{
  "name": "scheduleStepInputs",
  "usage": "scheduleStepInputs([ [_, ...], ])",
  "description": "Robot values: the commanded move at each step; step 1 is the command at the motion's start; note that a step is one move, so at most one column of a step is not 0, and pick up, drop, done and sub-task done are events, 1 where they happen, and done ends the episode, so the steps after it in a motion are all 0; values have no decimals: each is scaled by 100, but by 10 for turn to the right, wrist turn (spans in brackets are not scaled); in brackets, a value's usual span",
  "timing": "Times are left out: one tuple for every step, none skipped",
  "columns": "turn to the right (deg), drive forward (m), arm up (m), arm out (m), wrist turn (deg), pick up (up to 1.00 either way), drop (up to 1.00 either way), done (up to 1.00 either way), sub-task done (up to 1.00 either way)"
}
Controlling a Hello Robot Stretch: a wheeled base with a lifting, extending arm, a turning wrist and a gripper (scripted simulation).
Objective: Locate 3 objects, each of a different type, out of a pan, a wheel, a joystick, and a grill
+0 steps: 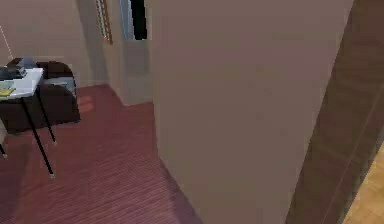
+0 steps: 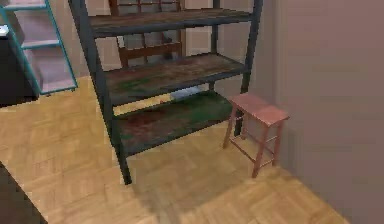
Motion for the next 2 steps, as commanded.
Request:
scheduleStepInputs([
  [450, 0, 0, 0, 0, 0, 0, 0, 0],
  [450, 0, 0, 0, 0, 0, 0, 0, 0],
])
